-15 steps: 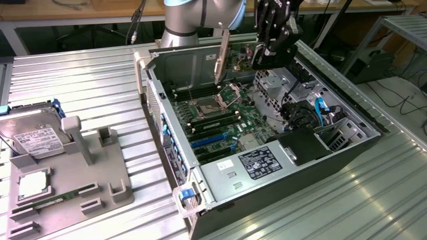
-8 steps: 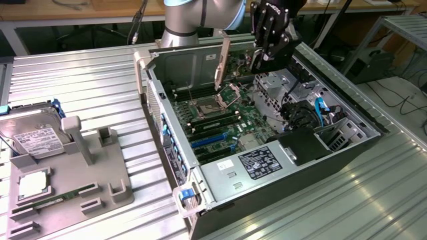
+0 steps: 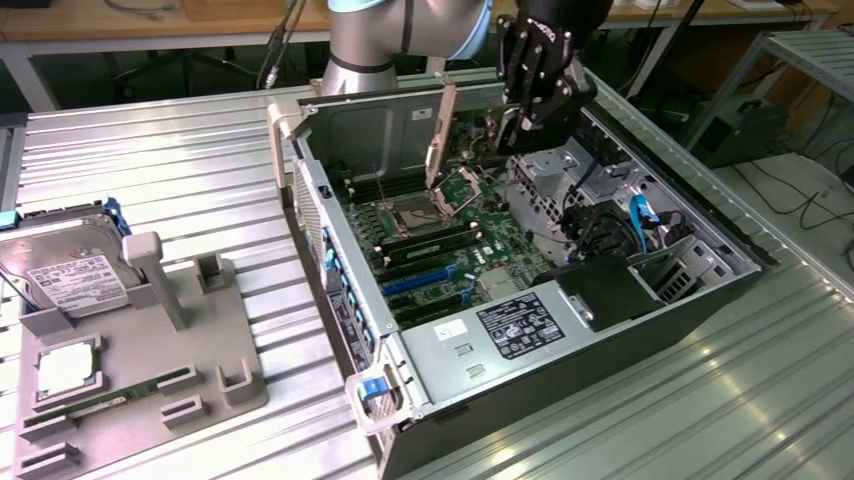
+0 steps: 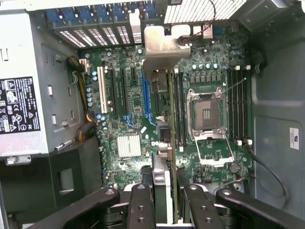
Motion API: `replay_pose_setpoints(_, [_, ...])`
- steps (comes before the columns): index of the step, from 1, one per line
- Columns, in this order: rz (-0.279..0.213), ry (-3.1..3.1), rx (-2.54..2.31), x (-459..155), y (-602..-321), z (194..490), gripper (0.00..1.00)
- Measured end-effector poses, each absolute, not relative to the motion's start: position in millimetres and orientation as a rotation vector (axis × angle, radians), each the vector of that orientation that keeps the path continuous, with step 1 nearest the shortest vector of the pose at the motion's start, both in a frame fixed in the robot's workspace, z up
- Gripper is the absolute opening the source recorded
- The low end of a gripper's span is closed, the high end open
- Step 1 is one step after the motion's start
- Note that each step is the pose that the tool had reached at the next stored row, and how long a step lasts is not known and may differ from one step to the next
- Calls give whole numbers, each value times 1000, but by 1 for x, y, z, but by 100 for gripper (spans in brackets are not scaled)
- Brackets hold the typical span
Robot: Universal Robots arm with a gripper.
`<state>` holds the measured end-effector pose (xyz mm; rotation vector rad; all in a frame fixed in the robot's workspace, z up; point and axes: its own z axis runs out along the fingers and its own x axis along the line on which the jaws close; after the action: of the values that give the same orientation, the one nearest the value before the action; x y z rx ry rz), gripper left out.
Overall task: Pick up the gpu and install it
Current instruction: 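Insert the gpu into the slot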
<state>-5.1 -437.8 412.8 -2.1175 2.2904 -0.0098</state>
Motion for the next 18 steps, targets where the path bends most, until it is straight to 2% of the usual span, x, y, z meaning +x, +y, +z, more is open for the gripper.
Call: replay_pose_setpoints(18, [-12,2272,-2136,-29,-432,383,29])
